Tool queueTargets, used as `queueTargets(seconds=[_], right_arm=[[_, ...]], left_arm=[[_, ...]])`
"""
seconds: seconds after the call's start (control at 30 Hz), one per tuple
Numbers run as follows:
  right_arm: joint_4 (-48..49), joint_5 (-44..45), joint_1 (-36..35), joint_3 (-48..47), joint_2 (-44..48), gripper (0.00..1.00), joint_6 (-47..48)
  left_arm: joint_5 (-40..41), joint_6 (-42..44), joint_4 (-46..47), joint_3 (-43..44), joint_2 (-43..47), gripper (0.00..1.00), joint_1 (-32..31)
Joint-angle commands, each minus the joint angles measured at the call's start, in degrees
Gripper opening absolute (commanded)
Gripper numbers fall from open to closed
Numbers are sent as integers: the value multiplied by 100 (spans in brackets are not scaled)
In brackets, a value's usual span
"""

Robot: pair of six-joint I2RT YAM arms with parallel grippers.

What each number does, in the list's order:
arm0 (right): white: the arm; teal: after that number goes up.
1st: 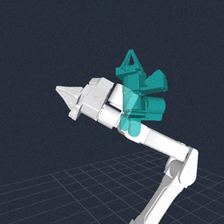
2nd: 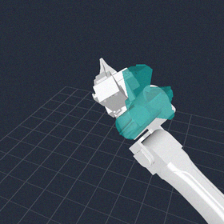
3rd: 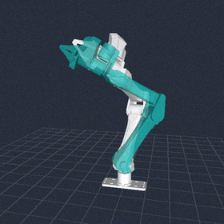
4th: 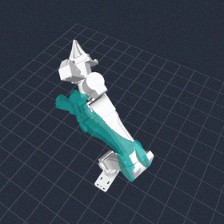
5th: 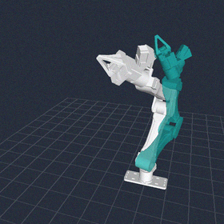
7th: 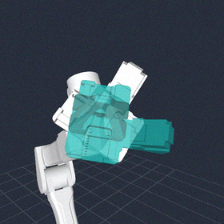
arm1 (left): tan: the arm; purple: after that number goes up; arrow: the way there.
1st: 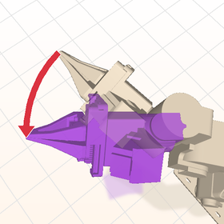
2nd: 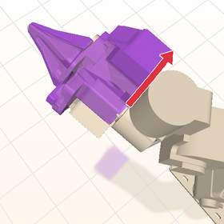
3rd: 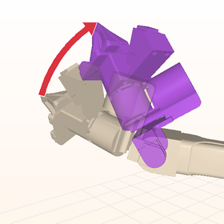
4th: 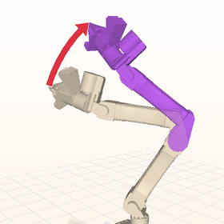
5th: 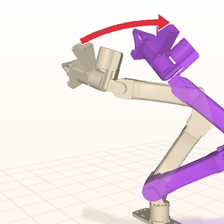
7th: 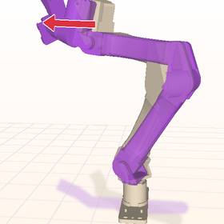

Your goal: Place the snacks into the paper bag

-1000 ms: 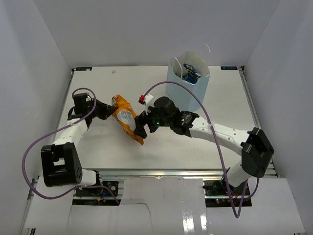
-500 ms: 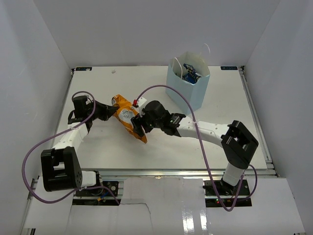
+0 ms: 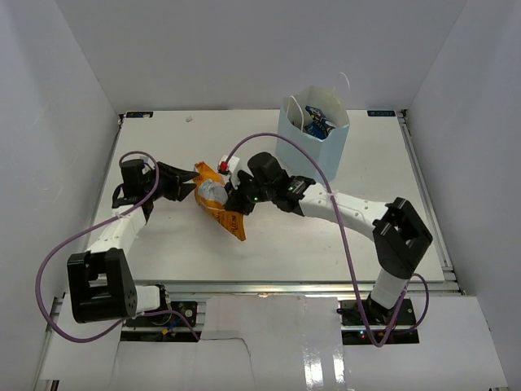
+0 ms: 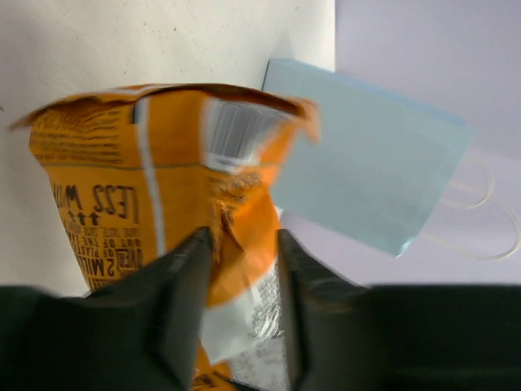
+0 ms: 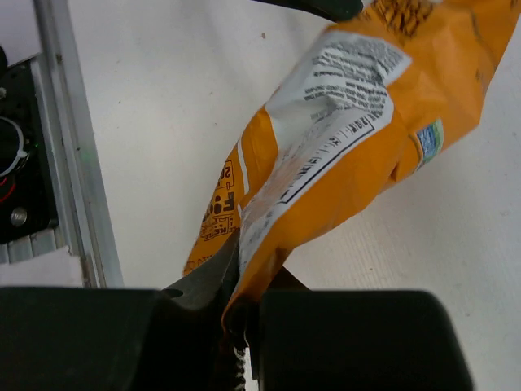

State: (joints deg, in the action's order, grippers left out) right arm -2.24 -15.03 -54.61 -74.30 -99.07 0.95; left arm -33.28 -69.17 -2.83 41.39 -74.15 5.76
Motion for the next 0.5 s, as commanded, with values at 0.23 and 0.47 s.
queueTargets(seconds=[0.23,0.47], right_arm=[[-917,-3190,1444,-979,844,8,1828],[-1419,-3287,1699,-1665,1556,8,2225]], left_arm=[[225,1519,-955,1152,726,85,118],[612,2284,-1413,907,1253,85,198]])
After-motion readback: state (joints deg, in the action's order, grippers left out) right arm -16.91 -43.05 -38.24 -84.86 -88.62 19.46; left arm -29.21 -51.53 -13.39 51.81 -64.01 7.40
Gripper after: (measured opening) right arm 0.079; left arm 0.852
